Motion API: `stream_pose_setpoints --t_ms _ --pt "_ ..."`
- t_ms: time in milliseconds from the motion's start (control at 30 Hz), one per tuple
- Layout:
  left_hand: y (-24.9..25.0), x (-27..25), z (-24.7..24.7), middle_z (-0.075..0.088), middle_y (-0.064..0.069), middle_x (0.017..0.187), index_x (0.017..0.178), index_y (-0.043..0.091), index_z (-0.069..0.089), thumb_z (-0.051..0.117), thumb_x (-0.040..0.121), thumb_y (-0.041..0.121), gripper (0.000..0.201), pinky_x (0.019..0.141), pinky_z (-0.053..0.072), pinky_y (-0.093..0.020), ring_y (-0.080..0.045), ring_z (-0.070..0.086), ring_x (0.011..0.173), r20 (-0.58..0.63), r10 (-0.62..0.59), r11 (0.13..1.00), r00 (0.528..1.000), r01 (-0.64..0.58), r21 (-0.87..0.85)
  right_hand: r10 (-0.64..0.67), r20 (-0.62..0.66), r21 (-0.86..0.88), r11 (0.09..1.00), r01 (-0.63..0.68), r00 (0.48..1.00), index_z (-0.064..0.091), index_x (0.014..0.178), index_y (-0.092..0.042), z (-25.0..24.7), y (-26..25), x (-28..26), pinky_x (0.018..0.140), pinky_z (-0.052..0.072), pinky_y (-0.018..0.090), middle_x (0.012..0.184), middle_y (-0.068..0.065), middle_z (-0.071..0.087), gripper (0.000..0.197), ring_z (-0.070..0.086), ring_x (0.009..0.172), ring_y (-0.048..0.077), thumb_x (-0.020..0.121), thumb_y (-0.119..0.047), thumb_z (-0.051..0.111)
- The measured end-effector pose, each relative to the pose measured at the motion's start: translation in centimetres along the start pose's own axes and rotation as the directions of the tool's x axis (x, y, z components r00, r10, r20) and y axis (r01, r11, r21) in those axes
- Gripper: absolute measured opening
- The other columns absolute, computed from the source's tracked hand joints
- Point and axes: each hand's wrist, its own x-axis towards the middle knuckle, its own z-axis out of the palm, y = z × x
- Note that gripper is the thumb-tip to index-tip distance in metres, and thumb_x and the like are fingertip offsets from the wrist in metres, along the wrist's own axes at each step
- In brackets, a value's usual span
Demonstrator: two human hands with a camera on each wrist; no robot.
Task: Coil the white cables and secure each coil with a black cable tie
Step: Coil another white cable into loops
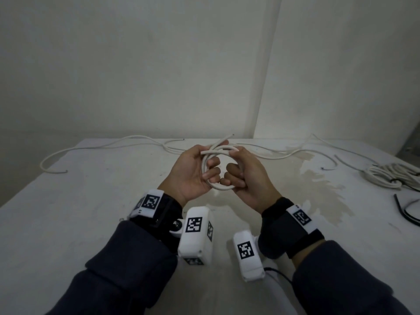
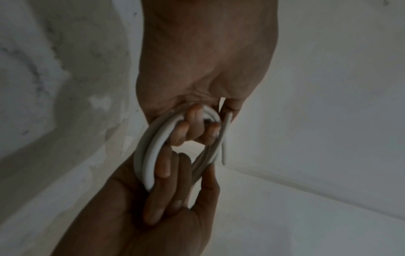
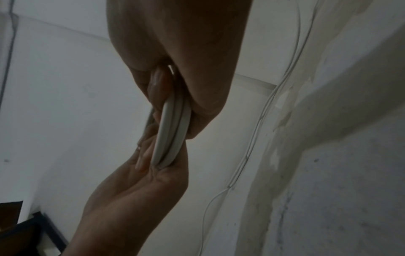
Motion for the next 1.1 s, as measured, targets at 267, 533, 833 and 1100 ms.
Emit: stream_pose_setpoints --t_ms 267,533,833,1100 --pt "0.5 0.0 0.7 0.034 0.004 0.043 0.091 0.012 0.065 0.040 0.086 0.015 0.025 0.038 0.024 -0.018 -0.010 0.023 0.028 -0.197 0.002 0.995 0.980 0.017 0.097 -0.123 0.016 -0.192 0.974 0.124 0.992 0.051 0.116 -0.026 0.3 0.4 -0.3 0.047 0.038 0.025 0.063 0.003 0.042 0.027 0.026 0.039 0.010 0.098 -0.007 0.048" --pt "0.3 -0.3 0.8 0.030 0.006 0.044 0.075 0.014 0.045 0.042 0.094 0.014 0.020 0.031 0.019 -0.015 -0.005 0.020 0.028 -0.237 0.007 0.977 0.971 0.044 0.209 -0.135 0.026 -0.344 0.929 0.135 0.991 0.053 0.102 -0.012 0.1 -0.1 -0.2 0.041 0.037 0.022 0.051 -0.004 0.043 0.014 0.036 0.043 0.010 0.092 -0.008 0.061" --pt "-0.3 0.0 1.6 0.033 0.005 0.049 0.072 0.014 0.045 0.045 0.101 0.020 0.030 0.035 0.020 -0.016 -0.004 0.024 0.036 -0.303 0.262 0.905 0.916 -0.124 0.407 -0.323 -0.149 -0.427 0.873 0.234 0.935 0.067 0.099 -0.001 0.1 0.6 0.3 0.043 0.043 0.022 0.070 0.011 0.062 0.020 0.052 0.049 0.011 0.098 -0.016 0.054" --pt "-1.2 0.4 1.9 0.043 -0.001 0.054 0.063 0.012 0.050 0.055 0.096 0.023 0.035 0.037 0.027 -0.017 -0.007 0.032 0.033 -0.426 0.386 0.837 0.818 -0.116 0.535 -0.338 -0.262 -0.376 0.898 0.227 0.904 0.056 0.101 0.007 0.7 1.4 0.4 0.038 0.038 0.021 0.063 0.011 0.060 0.025 0.054 0.044 0.010 0.102 -0.014 0.042"
